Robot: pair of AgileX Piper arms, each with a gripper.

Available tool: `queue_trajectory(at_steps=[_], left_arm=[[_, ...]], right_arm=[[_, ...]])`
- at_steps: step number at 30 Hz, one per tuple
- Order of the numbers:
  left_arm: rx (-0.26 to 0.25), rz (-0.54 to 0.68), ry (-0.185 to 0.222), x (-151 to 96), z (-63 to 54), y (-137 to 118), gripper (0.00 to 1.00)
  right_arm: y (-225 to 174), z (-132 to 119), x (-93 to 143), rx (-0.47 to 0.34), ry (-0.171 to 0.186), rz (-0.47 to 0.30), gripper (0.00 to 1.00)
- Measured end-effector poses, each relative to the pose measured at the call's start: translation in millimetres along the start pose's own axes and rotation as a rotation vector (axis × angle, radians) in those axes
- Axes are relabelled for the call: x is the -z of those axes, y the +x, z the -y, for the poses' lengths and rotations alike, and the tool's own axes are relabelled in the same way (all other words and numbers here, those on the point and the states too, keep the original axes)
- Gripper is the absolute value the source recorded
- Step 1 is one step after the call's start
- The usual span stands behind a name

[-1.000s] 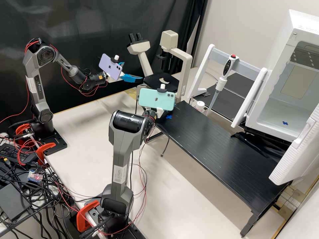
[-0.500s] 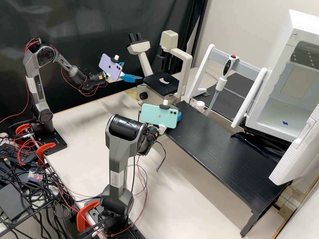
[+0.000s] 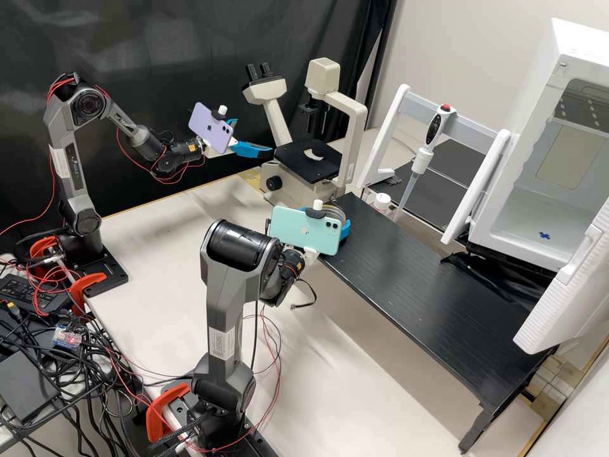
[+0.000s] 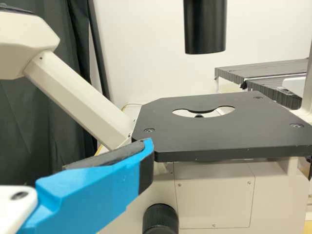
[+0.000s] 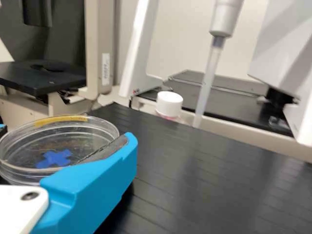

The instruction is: Move the petri dish to the bench

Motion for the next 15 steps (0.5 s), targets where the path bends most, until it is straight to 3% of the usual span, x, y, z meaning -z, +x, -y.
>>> queue_trajectory(at_steps=[11,15], left_arm=[[0.000,0.000,0.000,0.0,0.0,0.0,1.00],[0.000,0.000,0.000,0.0,0.0,0.0,1.00]], right_arm=[[-8.4,-8.6,6.2,0.002,0.007,-0.005,1.00],[-21.6,-19.3,12.1,-0.028,0.002,-0.038,1.00]])
